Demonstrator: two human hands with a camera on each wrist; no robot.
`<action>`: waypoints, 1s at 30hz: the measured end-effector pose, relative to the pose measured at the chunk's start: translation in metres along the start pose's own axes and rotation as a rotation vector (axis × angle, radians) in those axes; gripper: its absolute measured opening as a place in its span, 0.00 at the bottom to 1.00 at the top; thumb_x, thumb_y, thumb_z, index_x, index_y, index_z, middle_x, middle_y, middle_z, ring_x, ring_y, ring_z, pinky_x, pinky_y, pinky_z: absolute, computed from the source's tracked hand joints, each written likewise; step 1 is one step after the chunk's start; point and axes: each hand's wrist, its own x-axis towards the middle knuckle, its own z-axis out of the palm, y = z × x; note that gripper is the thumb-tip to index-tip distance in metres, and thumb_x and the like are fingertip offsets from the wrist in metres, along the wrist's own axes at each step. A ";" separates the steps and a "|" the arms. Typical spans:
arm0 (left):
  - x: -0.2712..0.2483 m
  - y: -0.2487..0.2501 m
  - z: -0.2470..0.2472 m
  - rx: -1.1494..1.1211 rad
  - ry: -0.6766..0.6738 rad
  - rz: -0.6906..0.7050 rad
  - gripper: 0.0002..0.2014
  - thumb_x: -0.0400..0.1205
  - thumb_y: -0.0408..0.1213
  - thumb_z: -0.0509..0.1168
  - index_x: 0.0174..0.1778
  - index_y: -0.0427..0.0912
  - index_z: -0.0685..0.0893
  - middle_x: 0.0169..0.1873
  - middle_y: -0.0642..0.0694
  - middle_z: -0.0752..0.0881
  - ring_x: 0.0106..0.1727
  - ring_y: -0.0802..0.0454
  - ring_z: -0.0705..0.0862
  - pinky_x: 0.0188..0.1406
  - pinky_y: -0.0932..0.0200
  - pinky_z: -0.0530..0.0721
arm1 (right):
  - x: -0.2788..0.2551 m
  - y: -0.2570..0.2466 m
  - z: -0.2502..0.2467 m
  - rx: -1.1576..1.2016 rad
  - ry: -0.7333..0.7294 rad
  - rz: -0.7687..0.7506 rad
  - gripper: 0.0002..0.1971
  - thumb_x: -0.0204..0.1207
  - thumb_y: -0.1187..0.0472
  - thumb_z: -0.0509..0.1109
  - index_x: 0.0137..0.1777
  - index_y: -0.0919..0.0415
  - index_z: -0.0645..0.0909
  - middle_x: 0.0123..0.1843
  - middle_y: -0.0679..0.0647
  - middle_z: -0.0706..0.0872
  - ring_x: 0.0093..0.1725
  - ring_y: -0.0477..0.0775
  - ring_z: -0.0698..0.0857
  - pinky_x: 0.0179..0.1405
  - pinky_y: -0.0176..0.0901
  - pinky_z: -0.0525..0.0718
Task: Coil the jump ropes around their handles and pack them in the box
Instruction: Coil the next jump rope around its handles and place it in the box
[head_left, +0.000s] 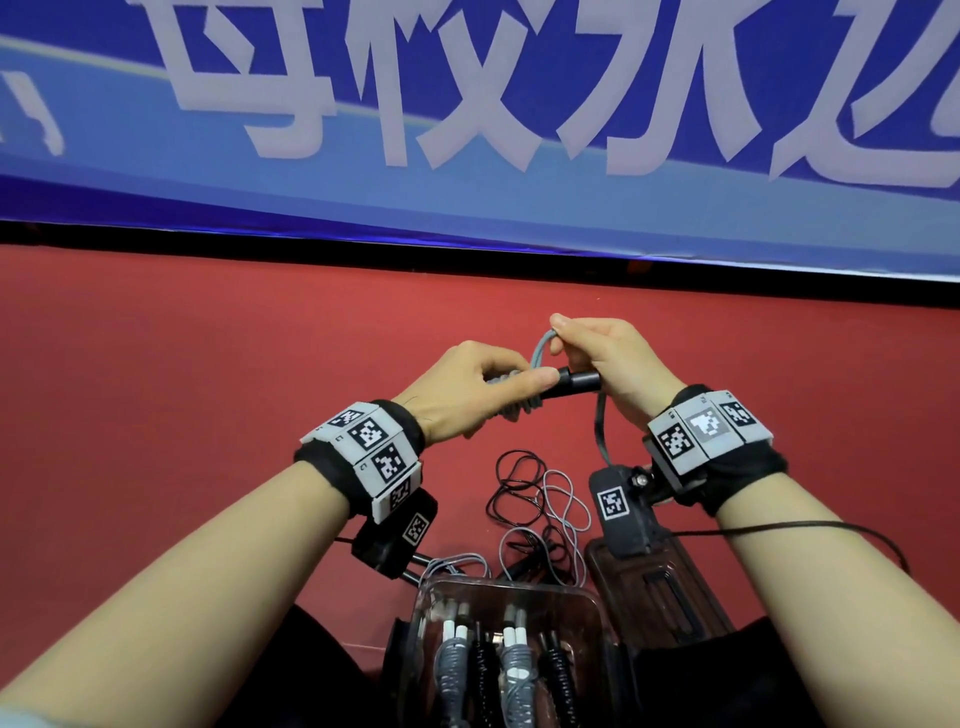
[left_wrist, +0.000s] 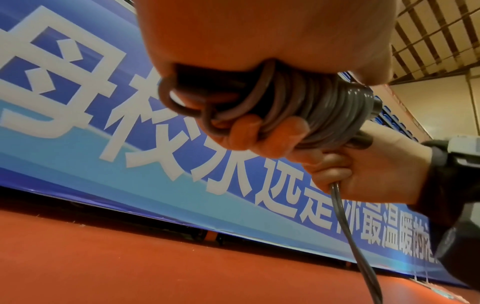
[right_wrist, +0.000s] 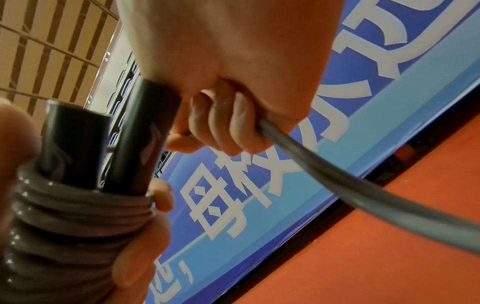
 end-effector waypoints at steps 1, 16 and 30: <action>0.000 0.001 0.000 -0.011 0.011 0.000 0.19 0.79 0.59 0.66 0.35 0.48 0.88 0.29 0.44 0.87 0.25 0.56 0.80 0.20 0.57 0.74 | 0.000 0.000 0.000 0.010 0.000 0.016 0.19 0.84 0.52 0.64 0.31 0.56 0.81 0.19 0.44 0.65 0.20 0.45 0.61 0.19 0.36 0.58; 0.005 0.007 -0.002 -0.192 0.346 -0.084 0.16 0.88 0.52 0.57 0.56 0.41 0.76 0.32 0.44 0.86 0.21 0.47 0.75 0.17 0.63 0.71 | 0.000 0.009 0.019 -0.065 -0.134 0.193 0.23 0.87 0.50 0.55 0.34 0.60 0.77 0.19 0.46 0.64 0.16 0.44 0.58 0.15 0.31 0.56; 0.011 -0.020 -0.023 -0.113 0.524 -0.193 0.15 0.89 0.49 0.54 0.49 0.43 0.81 0.36 0.42 0.85 0.19 0.60 0.77 0.13 0.68 0.68 | -0.011 0.003 0.021 -0.415 -0.161 0.043 0.16 0.86 0.55 0.55 0.51 0.50 0.87 0.17 0.42 0.70 0.19 0.41 0.67 0.25 0.38 0.66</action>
